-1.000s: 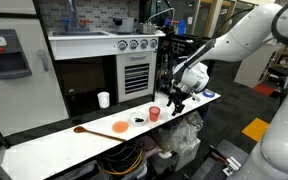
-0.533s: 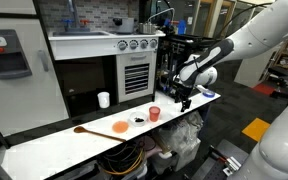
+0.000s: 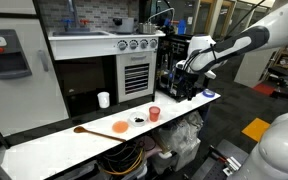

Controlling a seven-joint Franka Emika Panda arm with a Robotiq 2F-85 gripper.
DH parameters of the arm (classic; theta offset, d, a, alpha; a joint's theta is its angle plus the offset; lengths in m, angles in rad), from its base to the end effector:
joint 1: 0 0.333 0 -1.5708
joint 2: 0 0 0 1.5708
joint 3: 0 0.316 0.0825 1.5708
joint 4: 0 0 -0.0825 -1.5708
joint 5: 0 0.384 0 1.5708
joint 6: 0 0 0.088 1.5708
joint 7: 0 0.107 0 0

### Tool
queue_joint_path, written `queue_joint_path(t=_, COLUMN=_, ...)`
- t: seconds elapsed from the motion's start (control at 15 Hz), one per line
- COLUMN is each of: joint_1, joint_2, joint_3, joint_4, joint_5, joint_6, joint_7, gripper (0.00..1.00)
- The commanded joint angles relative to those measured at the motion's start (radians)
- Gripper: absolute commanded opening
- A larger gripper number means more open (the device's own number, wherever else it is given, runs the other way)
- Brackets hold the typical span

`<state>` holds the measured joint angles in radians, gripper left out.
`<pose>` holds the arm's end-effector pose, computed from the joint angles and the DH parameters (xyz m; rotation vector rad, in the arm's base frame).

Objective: Pick the pink cup and pour the beans into the bowl

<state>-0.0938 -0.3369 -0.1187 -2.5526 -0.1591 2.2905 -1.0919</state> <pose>0.4157 -0.0928 0.3926 2.6694 1.4326 0.0126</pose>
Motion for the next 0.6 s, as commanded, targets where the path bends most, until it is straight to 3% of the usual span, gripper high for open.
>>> queue_joint_path(t=0.0, joint_1=0.025, joint_2=-0.087, joint_3=0.048, joint_4=0.034, joint_5=-0.026, joint_6=-0.082, joint_7=0.168, gripper=1.0)
queue_joint_path(t=0.53, joint_1=0.118, joint_2=-0.17, joint_3=0.125, joint_4=0.084, joint_5=-0.021, joint_6=-0.032, joint_7=0.542, gripper=1.0)
